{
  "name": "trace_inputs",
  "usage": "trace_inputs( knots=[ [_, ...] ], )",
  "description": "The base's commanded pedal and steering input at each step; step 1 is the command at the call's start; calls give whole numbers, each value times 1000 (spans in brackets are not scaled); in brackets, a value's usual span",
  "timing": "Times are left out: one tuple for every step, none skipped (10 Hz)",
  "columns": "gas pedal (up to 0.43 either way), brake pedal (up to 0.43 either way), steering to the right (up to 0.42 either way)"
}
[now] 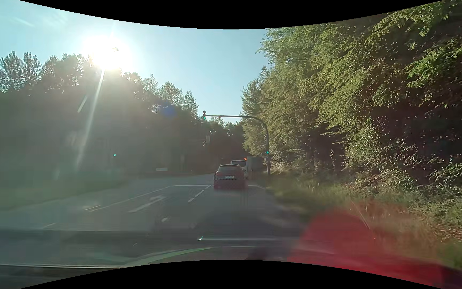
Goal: Follow the waypoints while adhering to traffic rules and regulations
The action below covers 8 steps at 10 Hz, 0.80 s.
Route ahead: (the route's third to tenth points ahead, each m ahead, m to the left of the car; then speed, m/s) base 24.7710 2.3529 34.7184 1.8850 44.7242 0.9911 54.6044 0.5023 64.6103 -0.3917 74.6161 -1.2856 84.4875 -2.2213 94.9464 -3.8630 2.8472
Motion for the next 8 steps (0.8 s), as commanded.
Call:
trace_inputs(
  knots=[
    [0, 0, 2],
    [0, 0, 2],
    [0, 0, 0],
    [0, 0, 0],
    [0, 0, 0],
    [0, 0, 0],
    [0, 0, 0],
    [0, 0, 0]
  ],
)
